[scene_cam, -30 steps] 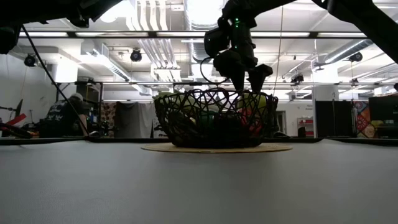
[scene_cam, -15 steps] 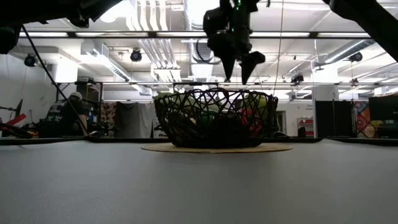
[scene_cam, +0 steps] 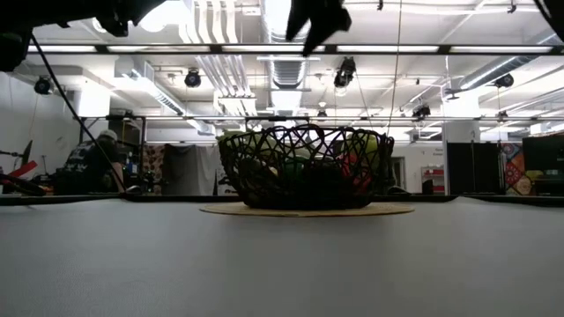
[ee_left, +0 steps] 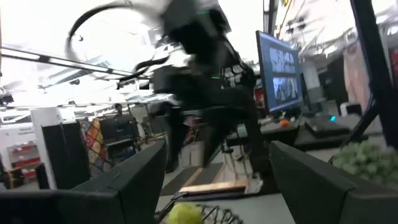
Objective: Build produce basket
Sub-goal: Put the lemon into the basket
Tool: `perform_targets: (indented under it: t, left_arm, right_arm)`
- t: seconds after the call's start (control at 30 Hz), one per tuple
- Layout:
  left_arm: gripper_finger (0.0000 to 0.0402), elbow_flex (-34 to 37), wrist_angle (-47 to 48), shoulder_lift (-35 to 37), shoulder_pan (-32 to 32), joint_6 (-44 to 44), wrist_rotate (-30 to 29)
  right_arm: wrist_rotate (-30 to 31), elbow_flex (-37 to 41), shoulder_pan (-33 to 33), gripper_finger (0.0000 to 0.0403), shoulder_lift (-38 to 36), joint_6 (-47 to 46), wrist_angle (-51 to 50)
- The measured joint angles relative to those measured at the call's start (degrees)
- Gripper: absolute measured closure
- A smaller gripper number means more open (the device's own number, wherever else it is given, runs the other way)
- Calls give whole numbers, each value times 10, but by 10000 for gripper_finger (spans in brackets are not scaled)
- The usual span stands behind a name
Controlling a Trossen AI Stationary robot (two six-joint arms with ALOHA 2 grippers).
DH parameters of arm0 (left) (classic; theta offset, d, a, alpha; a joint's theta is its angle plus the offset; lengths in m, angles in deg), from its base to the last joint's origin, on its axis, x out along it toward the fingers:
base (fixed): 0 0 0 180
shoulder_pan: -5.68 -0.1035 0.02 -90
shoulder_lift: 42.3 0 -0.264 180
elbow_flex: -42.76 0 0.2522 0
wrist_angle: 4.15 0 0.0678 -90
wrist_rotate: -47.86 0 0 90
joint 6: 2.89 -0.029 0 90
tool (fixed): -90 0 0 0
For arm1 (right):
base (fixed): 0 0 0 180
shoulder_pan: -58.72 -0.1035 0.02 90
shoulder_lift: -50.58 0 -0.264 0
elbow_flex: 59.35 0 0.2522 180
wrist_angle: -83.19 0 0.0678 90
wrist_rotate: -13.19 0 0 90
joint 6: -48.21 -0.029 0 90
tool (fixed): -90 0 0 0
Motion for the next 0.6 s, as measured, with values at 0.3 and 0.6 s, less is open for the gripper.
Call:
perform_targets:
  t: [0.3,0.6]
  left_arm:
    - [134,-12,-1,-24,0,107,64]
    - [134,-87,-1,-109,1,165,84]
  right_arm:
    - [68,112,-135,101,-56,-10,36]
    - [88,366,-209,125,-162,18,248]
